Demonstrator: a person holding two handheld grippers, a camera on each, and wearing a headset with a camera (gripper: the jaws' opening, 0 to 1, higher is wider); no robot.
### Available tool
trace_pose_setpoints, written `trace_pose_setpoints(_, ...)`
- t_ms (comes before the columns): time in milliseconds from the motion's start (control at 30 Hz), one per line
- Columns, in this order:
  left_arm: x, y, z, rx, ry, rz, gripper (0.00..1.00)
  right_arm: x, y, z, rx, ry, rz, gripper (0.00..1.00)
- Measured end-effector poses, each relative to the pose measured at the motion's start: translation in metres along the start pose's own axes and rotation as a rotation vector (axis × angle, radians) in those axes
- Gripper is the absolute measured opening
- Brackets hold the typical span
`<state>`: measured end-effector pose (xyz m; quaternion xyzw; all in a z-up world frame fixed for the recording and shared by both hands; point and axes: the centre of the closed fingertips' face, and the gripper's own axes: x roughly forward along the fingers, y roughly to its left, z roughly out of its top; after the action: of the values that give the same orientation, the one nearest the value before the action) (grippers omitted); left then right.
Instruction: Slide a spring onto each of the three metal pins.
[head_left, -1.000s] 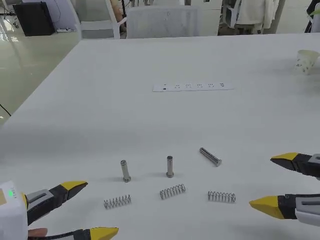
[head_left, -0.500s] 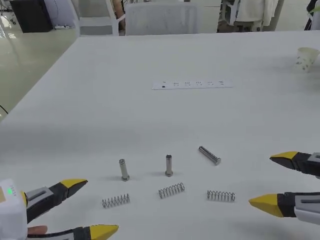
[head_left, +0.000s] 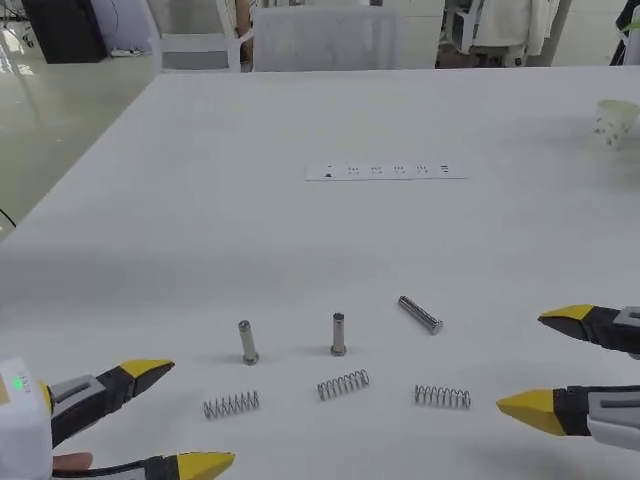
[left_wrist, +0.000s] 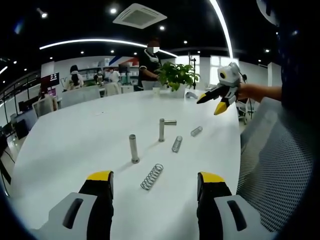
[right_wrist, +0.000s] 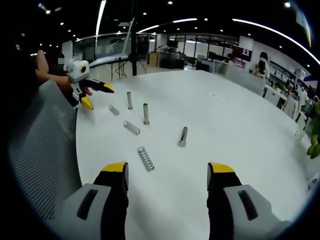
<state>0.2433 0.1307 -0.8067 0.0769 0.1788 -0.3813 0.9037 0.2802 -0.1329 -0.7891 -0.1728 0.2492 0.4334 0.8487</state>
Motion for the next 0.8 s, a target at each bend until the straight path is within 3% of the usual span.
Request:
trace_pose_setpoints(367,0.0,-0.001,0.0,-0.002,-0.001,-0.002,0.63,0.008,-0.006,0.014,-0.025,0.002,0.01,0.63)
trace_pose_setpoints(800,-0.002,-0.002,0.001,0.005,-0.005,0.001,0.63,0.032,-0.02,0.039,-0.088,0.031,0.017,0.57)
